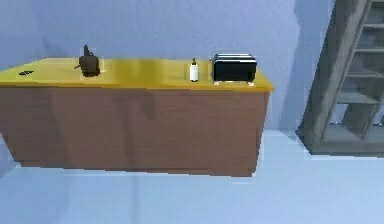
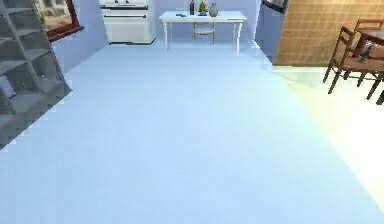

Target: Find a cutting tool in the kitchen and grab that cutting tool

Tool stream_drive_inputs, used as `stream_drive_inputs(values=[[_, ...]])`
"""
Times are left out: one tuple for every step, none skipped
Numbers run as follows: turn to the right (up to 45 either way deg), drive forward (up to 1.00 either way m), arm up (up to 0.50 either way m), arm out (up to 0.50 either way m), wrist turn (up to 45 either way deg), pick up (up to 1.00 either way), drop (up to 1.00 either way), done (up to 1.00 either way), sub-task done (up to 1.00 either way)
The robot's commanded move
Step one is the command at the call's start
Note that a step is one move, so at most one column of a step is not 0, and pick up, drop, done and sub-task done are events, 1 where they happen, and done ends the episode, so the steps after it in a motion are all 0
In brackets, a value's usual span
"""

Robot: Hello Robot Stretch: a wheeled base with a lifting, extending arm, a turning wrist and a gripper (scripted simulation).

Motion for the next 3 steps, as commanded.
stream_drive_inputs(values=[[0.0, 0.65, 0.0, 0.0, 0.0, 0.0, 0.0, 0.0, 0.0], [-45.0, 0.0, 0.0, 0.0, 0.0, 0.0, 0.0, 0.0, 0.0], [-9.0, 0.0, 0.0, 0.0, 0.0, 0.0, 0.0, 0.0, 0.0]])
